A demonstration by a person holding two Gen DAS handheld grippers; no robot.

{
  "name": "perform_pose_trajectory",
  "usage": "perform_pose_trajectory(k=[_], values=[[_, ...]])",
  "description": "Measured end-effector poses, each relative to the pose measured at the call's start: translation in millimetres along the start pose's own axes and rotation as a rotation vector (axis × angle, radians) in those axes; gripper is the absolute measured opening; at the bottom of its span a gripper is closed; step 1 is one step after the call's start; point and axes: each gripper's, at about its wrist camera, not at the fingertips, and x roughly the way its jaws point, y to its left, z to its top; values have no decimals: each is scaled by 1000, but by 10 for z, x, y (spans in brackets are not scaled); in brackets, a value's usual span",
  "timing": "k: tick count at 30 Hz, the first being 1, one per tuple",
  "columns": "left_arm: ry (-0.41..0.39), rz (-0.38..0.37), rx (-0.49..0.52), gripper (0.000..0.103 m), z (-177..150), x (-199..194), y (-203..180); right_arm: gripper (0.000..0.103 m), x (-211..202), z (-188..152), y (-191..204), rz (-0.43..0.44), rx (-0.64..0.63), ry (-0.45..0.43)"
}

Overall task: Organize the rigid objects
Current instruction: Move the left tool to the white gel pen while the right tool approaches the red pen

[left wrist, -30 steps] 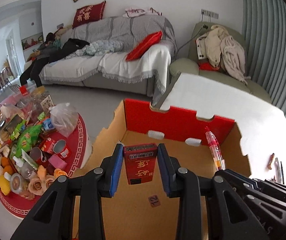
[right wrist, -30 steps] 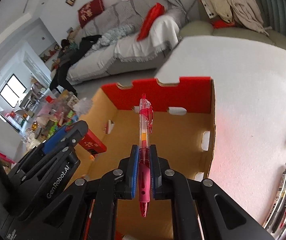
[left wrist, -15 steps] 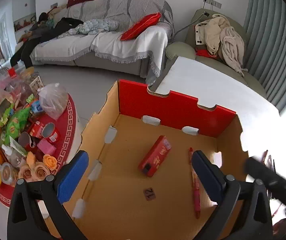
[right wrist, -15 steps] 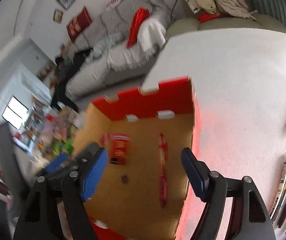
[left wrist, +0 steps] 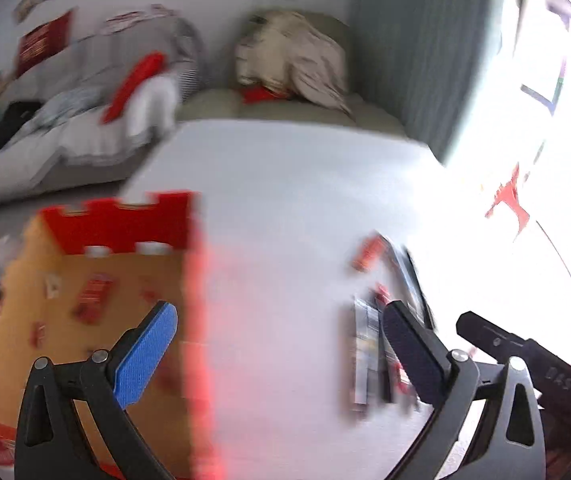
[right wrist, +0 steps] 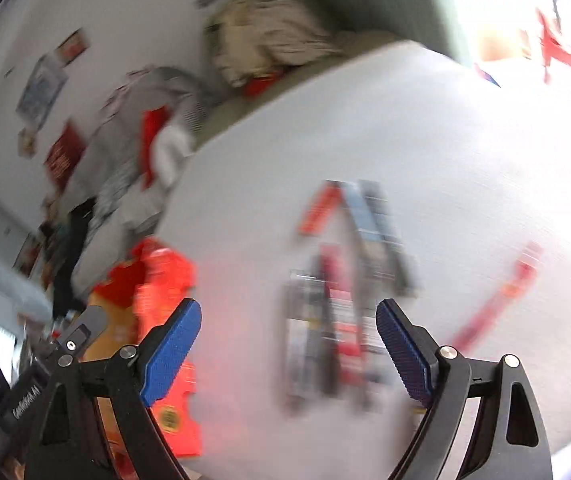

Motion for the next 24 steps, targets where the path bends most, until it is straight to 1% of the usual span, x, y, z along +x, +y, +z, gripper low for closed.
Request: perform_pose_trajectory(k=[2,4,6,8,12,15,20,22,24], values=[[40,27,56,103,-86,276,-315,90,-99,-24,-265,-20,34,2],[70,63,88,103,-198,524,-475,90,-166,-54,-468,-45,41,13],[96,108,96,103,-313,707,-513,90,-190,-119,-601,-64,32,16],[109,137,88,103,-366,803,-492,90,-205,-123,-697,-75,34,15],[129,211,114,103,-401,961,-446,90,-95,-164,-779,-46,55,30],[169,214,132,103,-430,1099,-448,90,-41,-184,-780,-32,50,36],[172,203,155,103,-418,1179,-486,90,-17,-189,-822,-34,53,39],[190,217,175,103,-440,1232,-524,90,-29,-185,-842,-40,56,34],[188,207,170,103,-452,1246,-480,90,-29,-182,-848,-43,58,34]])
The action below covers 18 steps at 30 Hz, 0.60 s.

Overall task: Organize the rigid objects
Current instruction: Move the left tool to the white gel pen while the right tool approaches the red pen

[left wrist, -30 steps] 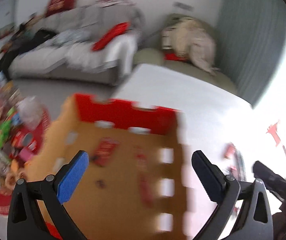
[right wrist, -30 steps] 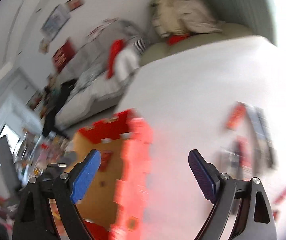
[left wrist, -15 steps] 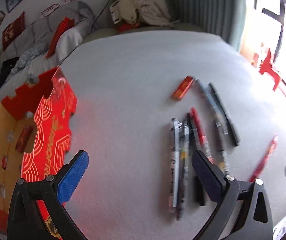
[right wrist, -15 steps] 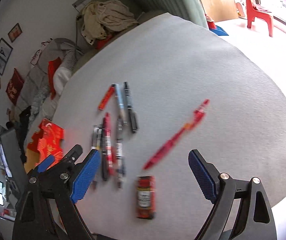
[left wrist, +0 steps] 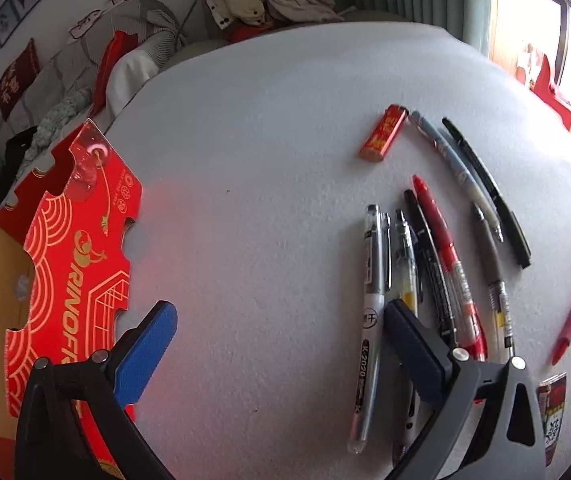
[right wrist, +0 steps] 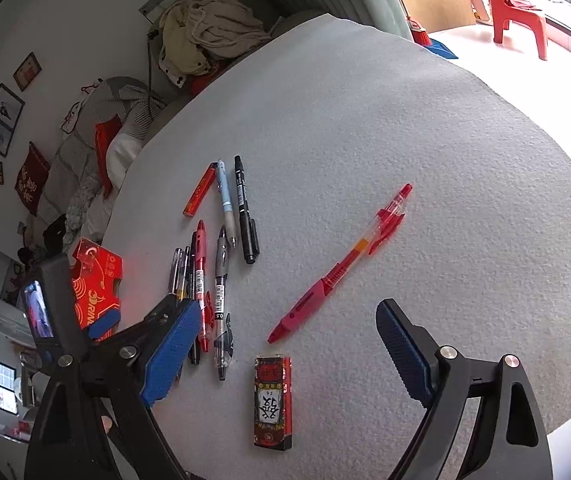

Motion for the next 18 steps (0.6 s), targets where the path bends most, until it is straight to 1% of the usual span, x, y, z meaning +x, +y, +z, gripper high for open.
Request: perform_pose_trajectory(k=[2,3,4,6,9,11,13,14,16,18], values=[[4,3,-18,103,-8,0,41,90,13,7,3,-9,-4,1],[5,20,-32,103,-13,3,72,90,26,7,10,-17,-7,1],[5,35,-45,103,-6,18,107,90,23,10,3,-36,-10,1],[13,30,-61,103,-7,21,102,90,14,7,-30,-89,-9,-11],[-3,13,-30,103,6,-4,6,90,61,49,-120,-152,22,-2],[-27,29,-6,103,4,-11,-64,90,125,68,-176,-185,63,15],[-37,40,0,103,16,-15,-100,91,155,93,-128,-211,68,-6],[-37,38,-6,103,17,-17,-97,91,200,106,-93,-214,58,0],[-31,26,-21,103,11,-10,-81,91,305,131,47,-262,-7,1],[-25,10,-34,103,23,-3,-76,91,441,160,198,-334,-106,11]])
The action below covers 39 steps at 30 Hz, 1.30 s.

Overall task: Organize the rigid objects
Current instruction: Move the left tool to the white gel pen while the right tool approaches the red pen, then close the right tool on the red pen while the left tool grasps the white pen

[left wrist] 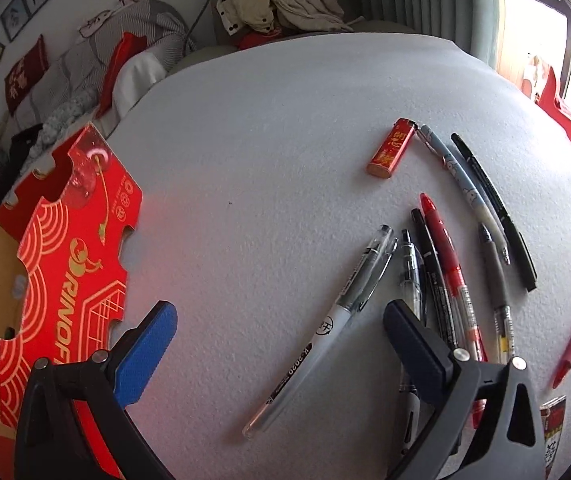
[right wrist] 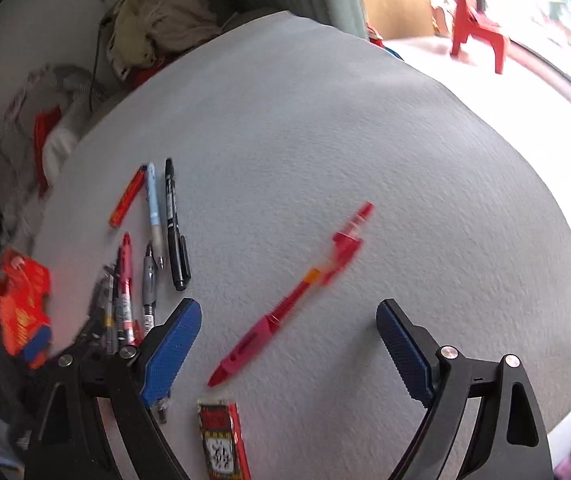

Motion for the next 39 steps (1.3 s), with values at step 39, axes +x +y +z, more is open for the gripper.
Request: perform_pose_trajectory(k=[39], values=[[2,-159,-99,103,95,147,229,88,249,171,319,-128,-160,37]])
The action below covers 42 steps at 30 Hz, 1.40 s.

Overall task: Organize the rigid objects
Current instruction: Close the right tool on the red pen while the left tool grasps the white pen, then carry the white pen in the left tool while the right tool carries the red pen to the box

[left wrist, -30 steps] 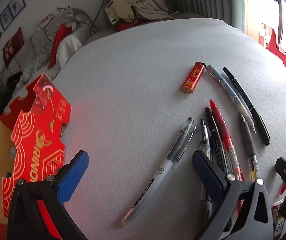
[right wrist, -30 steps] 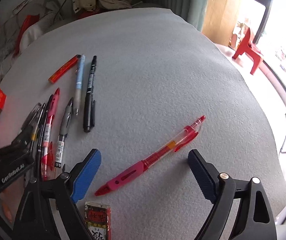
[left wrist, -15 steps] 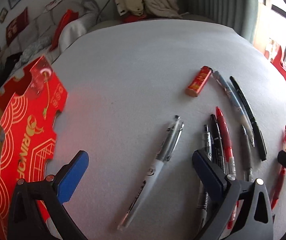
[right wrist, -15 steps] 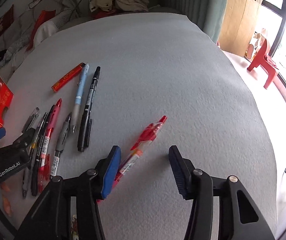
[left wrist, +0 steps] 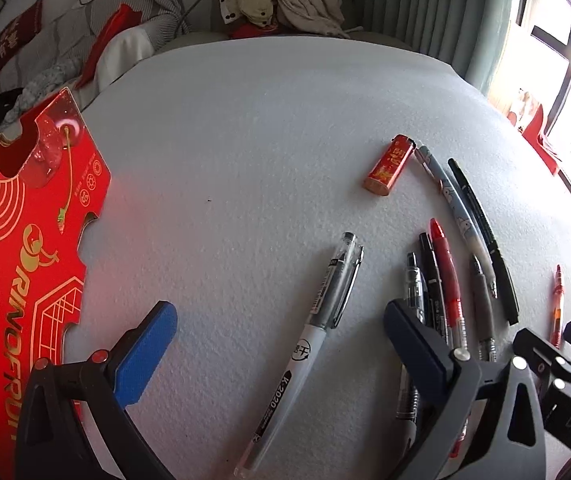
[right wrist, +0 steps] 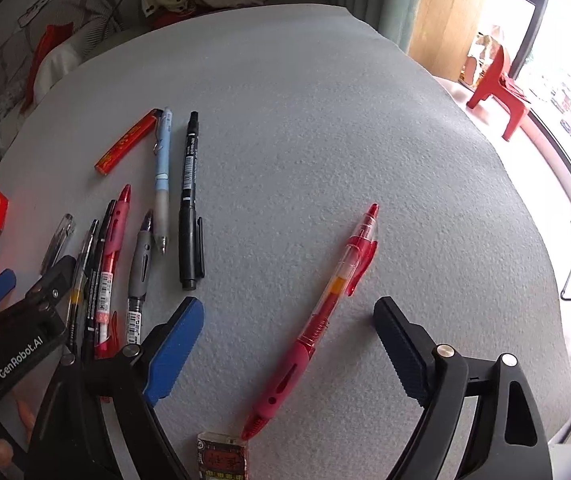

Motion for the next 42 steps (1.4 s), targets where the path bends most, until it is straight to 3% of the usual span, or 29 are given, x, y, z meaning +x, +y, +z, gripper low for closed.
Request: perform_pose_trajectory(k=[8,10,13,14,15,18,21,22,23,29,34,42], values=[[-22,-56,79,103,0,28,-32,83,-85,-125,129,-25,24,-31],[-18,-61,83,103,10,34,-29,70,-141,-189,165,-8,-9,-47],[-4,-64,87,103,25,37,-32,39,-207,-229,221,15,-57,-52],[1,-64,88,102,30,36,-33,20,-215,-235,229,22,-68,-49],[2,-65,91,102,38,36,-37,13,-220,-244,228,29,-78,-45],[-15,-96,129,87,24,-17,-108,11,-235,-284,190,55,-111,-38],[-27,-144,194,45,-15,-110,-239,11,-266,-348,79,97,-98,-41],[-25,-148,206,19,-20,-132,-276,11,-276,-352,39,107,-93,-46],[-11,-162,203,14,-24,-150,-293,11,-297,-381,7,120,-88,-52],[9,-225,44,14,-90,-261,-52,11,-413,-442,-194,214,-30,-72],[-16,-227,-6,14,-195,-418,104,11,-496,-427,-257,260,10,-70],[5,-213,18,14,-318,-373,-17,12,-274,-282,66,85,-186,-3]])
